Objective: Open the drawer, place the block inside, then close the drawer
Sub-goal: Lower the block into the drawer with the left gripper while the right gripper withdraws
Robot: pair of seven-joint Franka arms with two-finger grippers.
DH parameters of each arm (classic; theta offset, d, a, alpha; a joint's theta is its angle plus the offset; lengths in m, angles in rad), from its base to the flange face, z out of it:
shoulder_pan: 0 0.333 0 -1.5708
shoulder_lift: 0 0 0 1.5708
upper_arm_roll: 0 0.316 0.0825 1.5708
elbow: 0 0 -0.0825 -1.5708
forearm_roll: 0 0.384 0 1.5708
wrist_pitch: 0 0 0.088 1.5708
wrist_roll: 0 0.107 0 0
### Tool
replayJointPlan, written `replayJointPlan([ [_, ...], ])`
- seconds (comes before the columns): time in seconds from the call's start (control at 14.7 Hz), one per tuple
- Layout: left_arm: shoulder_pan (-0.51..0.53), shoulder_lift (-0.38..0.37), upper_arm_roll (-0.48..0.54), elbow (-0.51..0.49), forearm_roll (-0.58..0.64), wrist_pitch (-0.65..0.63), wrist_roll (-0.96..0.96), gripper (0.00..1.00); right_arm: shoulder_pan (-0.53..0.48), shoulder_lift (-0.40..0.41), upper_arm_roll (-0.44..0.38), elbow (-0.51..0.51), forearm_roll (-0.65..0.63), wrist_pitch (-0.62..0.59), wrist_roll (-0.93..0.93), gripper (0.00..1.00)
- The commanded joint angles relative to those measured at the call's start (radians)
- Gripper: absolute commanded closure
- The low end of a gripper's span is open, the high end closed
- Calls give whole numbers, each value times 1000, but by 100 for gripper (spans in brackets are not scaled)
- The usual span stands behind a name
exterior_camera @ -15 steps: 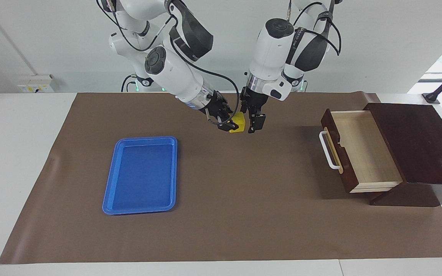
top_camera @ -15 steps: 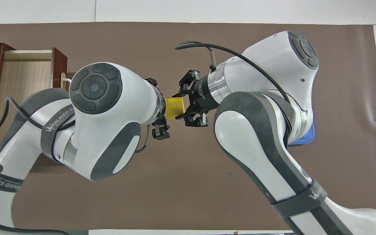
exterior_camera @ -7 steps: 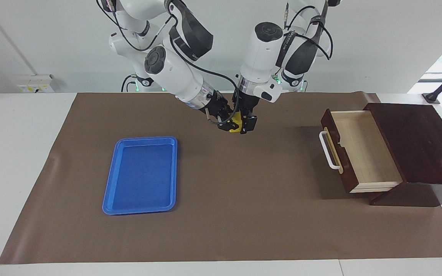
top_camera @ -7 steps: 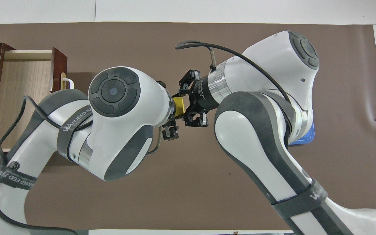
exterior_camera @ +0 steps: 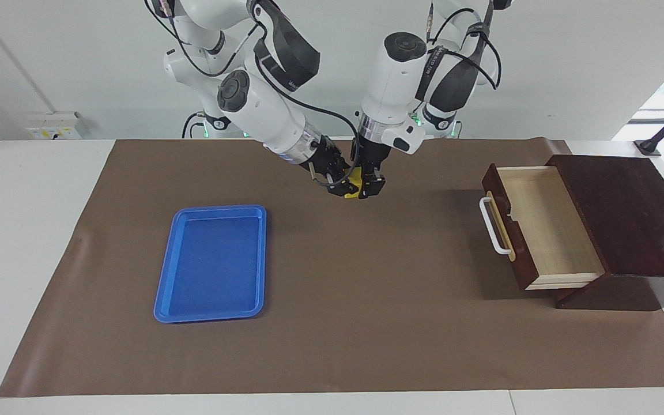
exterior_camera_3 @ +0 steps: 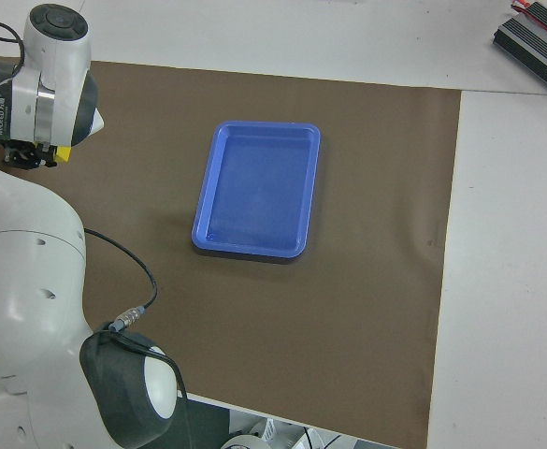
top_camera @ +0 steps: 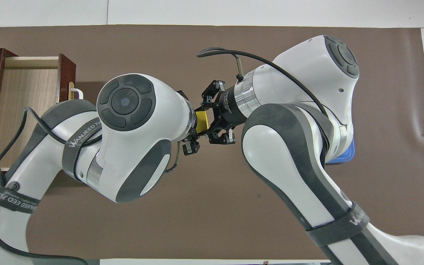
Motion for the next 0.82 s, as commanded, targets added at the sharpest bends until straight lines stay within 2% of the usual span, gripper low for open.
replayJointPlan([
  [0.0, -15, 12, 9, 18, -6, -5, -22, 100, -14, -19, 3, -11, 43, 7, 26, 100],
  [0.07, -15, 12, 9, 18, -4, -5, -20, 100, -18, -18, 1, -8, 46, 5, 42, 95],
  [0.14, -15, 12, 9, 18, -6, -5, -20, 100, -20, -16, 0, -3, 43, 2, 61, 1],
  [0.48, 3, 0, 18, 20, -3, -23, 4, 100, -25, -12, -7, 23, 38, -21, 64, 0],
  [0.75, 173, -59, 19, 15, -3, -133, 215, 100, -58, -13, -8, 27, 32, -24, 59, 0],
])
